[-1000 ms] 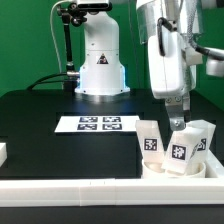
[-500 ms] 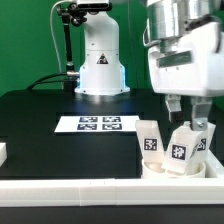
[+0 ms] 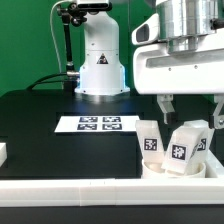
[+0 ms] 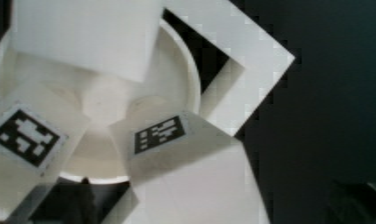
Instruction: Assemble stool
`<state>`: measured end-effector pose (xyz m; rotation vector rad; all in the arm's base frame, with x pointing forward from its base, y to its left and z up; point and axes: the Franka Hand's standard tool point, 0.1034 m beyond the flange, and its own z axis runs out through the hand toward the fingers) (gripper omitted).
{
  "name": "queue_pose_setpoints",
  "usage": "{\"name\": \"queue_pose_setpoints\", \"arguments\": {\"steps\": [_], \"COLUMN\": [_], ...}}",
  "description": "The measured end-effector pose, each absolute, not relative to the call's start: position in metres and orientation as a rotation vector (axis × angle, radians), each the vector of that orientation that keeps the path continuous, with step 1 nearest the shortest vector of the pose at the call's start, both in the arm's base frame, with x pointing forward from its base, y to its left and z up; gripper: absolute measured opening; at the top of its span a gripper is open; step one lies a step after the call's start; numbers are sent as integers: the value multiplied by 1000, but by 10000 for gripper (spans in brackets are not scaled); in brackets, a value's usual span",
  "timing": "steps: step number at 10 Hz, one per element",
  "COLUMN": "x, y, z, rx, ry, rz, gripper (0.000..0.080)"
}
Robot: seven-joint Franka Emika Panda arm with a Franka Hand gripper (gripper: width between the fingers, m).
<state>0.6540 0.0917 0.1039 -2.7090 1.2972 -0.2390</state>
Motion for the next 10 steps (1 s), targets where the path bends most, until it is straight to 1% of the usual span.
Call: {"name": "queue_pose_setpoints", "arguments": {"steps": [3, 7, 10], "x": [654, 656, 658], "y": [91, 89, 87], "z": [104, 103, 107], "rx": [-2816, -3035, -3105], "ry": [1082, 403, -35], "rz": [-256, -332, -351], "gripper": [649, 649, 649]}}
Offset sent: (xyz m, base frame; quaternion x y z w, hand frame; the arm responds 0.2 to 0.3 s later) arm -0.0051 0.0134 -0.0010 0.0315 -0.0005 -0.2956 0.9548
